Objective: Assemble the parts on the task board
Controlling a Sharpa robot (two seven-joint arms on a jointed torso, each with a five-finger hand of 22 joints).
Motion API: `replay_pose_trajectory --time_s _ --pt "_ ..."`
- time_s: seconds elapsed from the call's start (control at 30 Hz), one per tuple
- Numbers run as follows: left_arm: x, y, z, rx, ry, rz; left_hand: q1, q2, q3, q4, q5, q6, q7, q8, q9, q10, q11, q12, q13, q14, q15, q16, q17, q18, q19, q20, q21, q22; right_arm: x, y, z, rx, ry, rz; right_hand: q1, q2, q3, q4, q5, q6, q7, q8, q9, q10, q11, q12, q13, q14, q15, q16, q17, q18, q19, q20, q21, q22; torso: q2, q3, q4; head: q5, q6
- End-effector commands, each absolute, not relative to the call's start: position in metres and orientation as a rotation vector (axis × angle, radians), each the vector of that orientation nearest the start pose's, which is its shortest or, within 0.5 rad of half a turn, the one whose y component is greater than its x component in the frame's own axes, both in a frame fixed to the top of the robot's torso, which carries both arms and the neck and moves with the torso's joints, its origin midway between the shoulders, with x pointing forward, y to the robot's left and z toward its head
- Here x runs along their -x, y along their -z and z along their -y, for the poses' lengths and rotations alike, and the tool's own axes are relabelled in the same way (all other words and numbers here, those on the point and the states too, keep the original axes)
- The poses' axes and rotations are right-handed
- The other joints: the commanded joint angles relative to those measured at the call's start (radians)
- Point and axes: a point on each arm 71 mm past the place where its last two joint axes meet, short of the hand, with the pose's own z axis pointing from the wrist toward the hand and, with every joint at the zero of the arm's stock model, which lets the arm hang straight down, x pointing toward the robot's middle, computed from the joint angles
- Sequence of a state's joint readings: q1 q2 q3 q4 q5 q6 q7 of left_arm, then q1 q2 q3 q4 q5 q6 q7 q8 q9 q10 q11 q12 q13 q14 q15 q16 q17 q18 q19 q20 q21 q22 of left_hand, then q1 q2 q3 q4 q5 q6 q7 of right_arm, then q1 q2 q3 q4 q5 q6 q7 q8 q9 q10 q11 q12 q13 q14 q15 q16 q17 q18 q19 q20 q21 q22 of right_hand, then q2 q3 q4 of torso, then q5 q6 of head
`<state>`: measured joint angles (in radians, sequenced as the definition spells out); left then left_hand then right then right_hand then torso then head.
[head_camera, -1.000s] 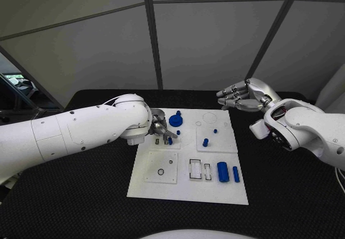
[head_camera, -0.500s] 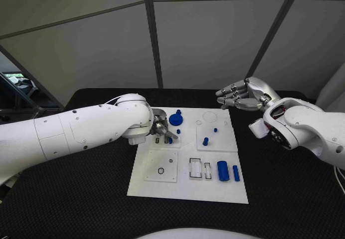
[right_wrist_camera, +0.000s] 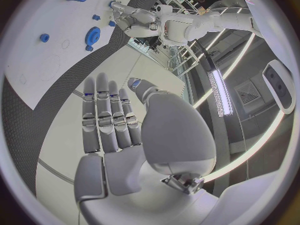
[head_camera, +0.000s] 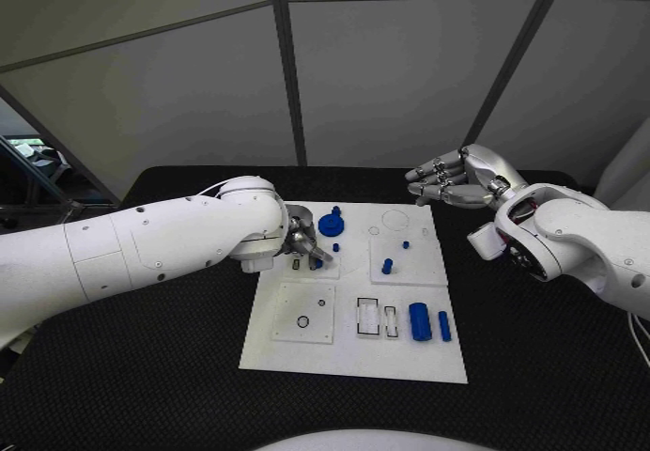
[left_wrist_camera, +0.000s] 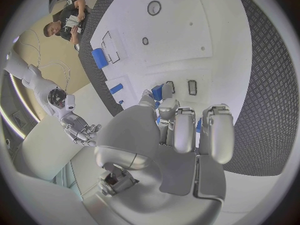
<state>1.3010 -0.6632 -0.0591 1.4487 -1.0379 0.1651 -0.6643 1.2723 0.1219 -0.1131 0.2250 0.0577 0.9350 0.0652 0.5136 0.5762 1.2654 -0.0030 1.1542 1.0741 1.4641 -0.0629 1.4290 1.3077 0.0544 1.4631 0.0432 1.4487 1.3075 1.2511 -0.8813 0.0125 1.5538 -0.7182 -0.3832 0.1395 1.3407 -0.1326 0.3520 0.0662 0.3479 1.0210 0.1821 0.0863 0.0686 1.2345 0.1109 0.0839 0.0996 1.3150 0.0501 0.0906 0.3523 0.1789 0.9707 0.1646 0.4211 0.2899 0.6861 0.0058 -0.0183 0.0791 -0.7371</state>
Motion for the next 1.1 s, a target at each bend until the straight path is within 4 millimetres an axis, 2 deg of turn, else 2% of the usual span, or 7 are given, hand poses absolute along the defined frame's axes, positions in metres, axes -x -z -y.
replay_pose_trajectory --time_s 0.03,0.4,0.57,0.6,0.7,0.83,1.1 --pt "-0.500 0.192 -0.154 0.132 0.344 -2.340 0.022 0.004 0.022 -0.009 -0.003 -0.010 -0.003 0.004 0.004 0.002 -0.006 0.001 -0.001 0.061 -0.008 -0.006 0.112 -0.014 0.032 -0.008 0.006 0.060 -0.496 0.131 0.213 -0.444 -1.156 -1.536 -0.009 -0.001 0.000 0.000 0.004 0.001 0.005 -0.006 0.000 0.001 0.003 -0.005 -0.001 0.002 0.008 -0.003 -0.001 0.003 -0.002 0.007 -0.004 -0.001 0.000 0.0001 -0.0008 0.000 -0.001" --pt "-0.499 0.193 -0.154 0.157 0.377 -2.348 0.105 0.002 0.196 -0.067 -0.002 -0.031 -0.011 -0.014 0.010 -0.014 -0.015 -0.020 -0.013 0.061 -0.016 -0.008 0.113 -0.013 0.029 -0.015 0.003 0.058 -0.496 0.131 0.213 -0.444 -1.156 -1.540 -0.010 0.000 0.001 0.000 0.018 0.003 0.005 -0.006 0.000 0.003 0.002 -0.006 -0.005 0.005 0.007 -0.007 -0.003 0.003 0.001 0.007 -0.008 -0.004 0.000 0.0005 0.0009 -0.002 -0.004" --pt "-0.498 0.192 -0.158 0.185 0.396 -2.345 0.087 -0.080 0.433 -0.090 0.075 -0.036 -0.002 -0.017 0.020 -0.017 -0.014 -0.036 -0.020 0.061 -0.013 -0.010 0.115 -0.013 0.028 -0.016 0.001 0.058 -0.497 0.132 0.213 -0.444 -1.155 -1.541 -0.011 -0.001 0.000 0.000 0.027 0.003 0.005 -0.007 0.000 0.004 0.002 -0.007 -0.007 0.007 0.007 -0.009 -0.004 0.004 0.003 0.007 -0.010 -0.005 0.000 0.0001 0.0010 -0.001 -0.005" --pt "-0.498 0.192 -0.159 0.191 0.399 -2.341 0.021 -0.144 0.614 -0.091 0.070 -0.034 0.020 -0.001 0.040 -0.013 -0.014 -0.040 -0.023 0.061 -0.003 -0.011 0.116 -0.012 0.028 -0.019 0.000 0.059 -0.497 0.132 0.213 -0.444 -1.155 -1.542 -0.011 -0.001 0.000 0.000 0.027 0.003 0.005 -0.007 0.000 0.004 0.002 -0.007 -0.007 0.007 0.007 -0.009 -0.004 0.004 0.003 0.007 -0.011 -0.005 0.000 0.0001 0.0013 -0.001 -0.004" --pt "-0.498 0.191 -0.161 0.207 0.409 -2.329 -0.070 -0.206 0.816 -0.127 0.067 -0.039 0.003 0.029 0.073 -0.001 -0.012 -0.034 -0.022 0.062 -0.008 -0.011 0.117 -0.012 0.028 -0.011 0.000 0.061 -0.497 0.132 0.213 -0.444 -1.154 -1.542 -0.012 -0.001 0.000 0.000 0.030 0.004 0.005 -0.007 0.000 0.005 0.002 -0.008 -0.007 0.007 0.007 -0.010 -0.005 0.004 0.003 0.007 -0.011 -0.006 -0.001 0.0002 0.0019 -0.001 -0.005" --pt "-0.497 0.189 -0.164 0.231 0.421 -2.306 -0.151 -0.222 0.926 -0.183 0.071 -0.047 -0.001 0.059 0.108 0.008 -0.009 -0.027 -0.016 0.063 -0.011 -0.012 0.119 -0.014 0.030 -0.011 0.002 0.068 -0.498 0.132 0.214 -0.445 -1.153 -1.544 -0.012 -0.001 0.000 0.000 0.033 0.004 0.005 -0.007 0.000 0.005 0.002 -0.008 -0.008 0.008 0.007 -0.011 -0.005 0.004 0.004 0.007 -0.012 -0.006 -0.001 0.0008 0.0026 0.001 -0.004" --pt "-0.495 0.186 -0.170 0.285 0.430 -2.256 -0.197 -0.229 0.981 -0.230 0.086 -0.051 -0.005 0.079 0.129 0.017 -0.012 -0.018 -0.007 0.063 -0.014 -0.011 0.120 -0.015 0.032 -0.013 0.005 0.074 -0.499 0.133 0.214 -0.446 -1.150 -1.547 -0.013 -0.002 0.000 0.000 0.035 0.004 0.005 -0.007 0.000 0.005 0.002 -0.008 -0.009 0.008 0.007 -0.011 -0.005 0.004 0.004 0.007 -0.013 -0.007 -0.002 0.0021 0.0031 0.008 -0.005"
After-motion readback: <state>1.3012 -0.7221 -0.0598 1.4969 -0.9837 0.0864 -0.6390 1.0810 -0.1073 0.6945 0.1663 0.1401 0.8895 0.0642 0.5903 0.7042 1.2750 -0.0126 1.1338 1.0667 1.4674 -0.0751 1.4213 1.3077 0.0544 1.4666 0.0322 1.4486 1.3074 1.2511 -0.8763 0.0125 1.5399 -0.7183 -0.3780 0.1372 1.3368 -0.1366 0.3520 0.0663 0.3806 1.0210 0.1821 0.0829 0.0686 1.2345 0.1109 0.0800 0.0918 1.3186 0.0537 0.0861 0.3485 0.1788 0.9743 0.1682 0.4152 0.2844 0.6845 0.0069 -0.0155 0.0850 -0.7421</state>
